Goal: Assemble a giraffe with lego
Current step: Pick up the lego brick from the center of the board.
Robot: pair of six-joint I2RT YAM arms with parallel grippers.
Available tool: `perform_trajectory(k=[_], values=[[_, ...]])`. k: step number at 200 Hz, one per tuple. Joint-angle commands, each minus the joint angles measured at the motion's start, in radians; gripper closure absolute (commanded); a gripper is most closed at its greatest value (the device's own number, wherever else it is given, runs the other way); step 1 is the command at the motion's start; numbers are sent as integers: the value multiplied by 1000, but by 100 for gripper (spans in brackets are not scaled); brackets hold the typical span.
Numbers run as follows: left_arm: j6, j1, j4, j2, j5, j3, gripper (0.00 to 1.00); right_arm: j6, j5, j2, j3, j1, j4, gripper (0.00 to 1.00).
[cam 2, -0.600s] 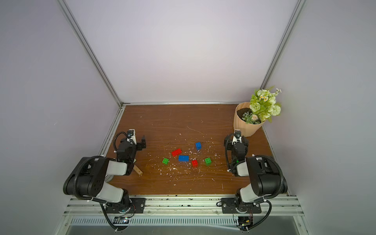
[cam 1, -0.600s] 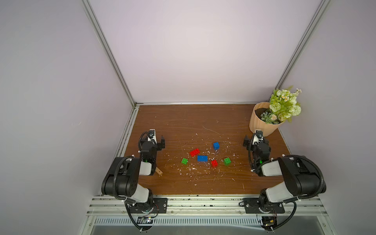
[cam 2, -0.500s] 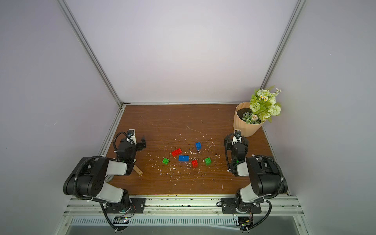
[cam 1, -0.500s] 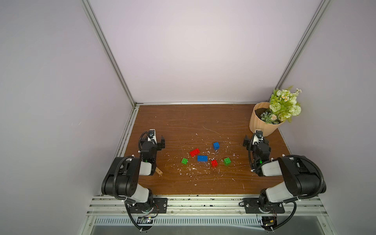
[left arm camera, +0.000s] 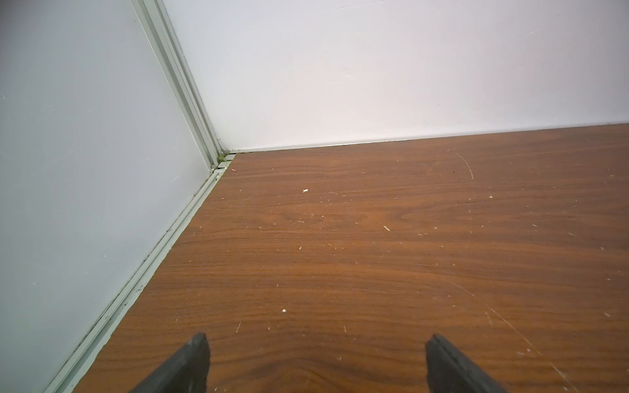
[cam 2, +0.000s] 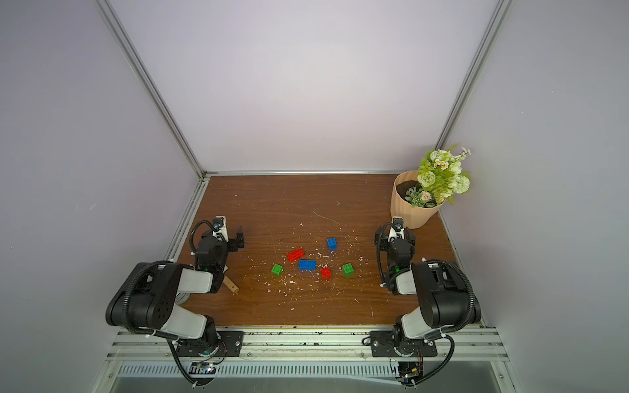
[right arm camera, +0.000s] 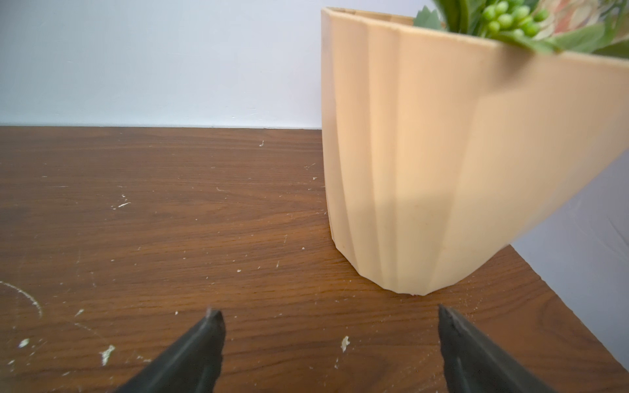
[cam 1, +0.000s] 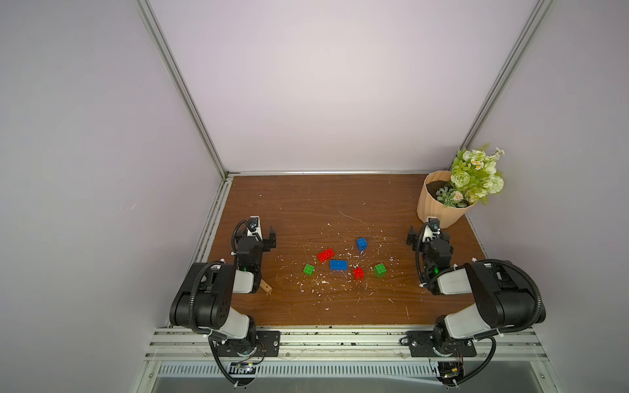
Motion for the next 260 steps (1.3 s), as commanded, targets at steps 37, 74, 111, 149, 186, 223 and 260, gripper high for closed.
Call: perform_trajectory(k=[37,74,111,149,186,223,260], values=[[-8,0,21,-3,5,7,1,0,-3,-17,8,0,44,0],[-15,-8,-1,-13,-34,18,1,2,15,-92,137,12,-247,0],[-17,-50,-416,-68,-116,230,0,63,49,-111,349,87,-672,0],[-119,-85,-783,-125,-60,422,0,192,120,-139,492,244,-982,0],[-255,-106,-1194,-123,57,650,0,256,96,-172,582,376,-1228,0],[-293,-127,-1369,-170,159,723,1,407,7,-219,667,439,-1450,3],[-298,-147,-1432,-219,244,699,1,559,16,-244,697,575,-1544,3]])
